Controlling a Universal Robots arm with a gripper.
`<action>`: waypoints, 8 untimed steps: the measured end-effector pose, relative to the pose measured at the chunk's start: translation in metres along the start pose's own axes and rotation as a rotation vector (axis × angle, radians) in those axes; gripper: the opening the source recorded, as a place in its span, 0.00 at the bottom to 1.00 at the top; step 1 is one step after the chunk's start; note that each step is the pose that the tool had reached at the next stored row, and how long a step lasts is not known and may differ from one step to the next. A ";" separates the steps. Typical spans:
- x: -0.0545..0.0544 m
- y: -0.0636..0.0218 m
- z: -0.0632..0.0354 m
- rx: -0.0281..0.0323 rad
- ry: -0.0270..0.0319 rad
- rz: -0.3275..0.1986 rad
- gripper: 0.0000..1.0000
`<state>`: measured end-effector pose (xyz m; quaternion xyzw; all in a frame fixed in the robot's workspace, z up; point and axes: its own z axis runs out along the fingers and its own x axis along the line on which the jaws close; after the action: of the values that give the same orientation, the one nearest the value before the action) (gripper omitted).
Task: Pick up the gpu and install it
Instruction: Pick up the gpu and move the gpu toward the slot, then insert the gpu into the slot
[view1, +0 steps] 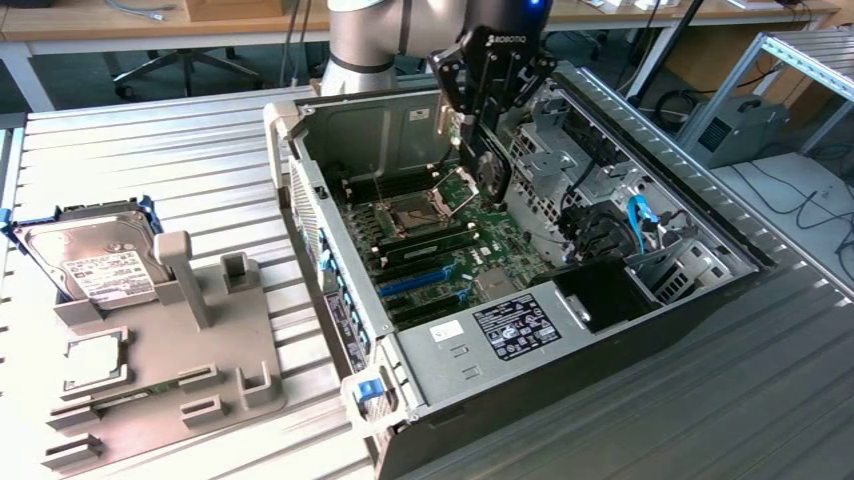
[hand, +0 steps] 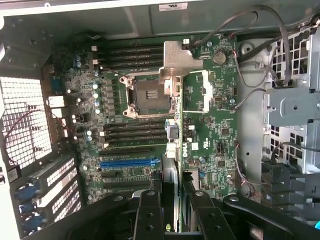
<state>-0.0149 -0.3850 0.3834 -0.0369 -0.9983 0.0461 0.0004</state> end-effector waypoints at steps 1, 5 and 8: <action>0.000 0.0002 0.0024 0.0000 0.0000 0.000 0.26; -0.001 0.0014 0.0145 0.0000 0.0000 0.000 0.26; -0.001 0.0015 0.0145 -0.0002 -0.0049 -0.053 0.26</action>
<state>-0.0136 -0.3850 0.3689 -0.0106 -0.9989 0.0461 -0.0008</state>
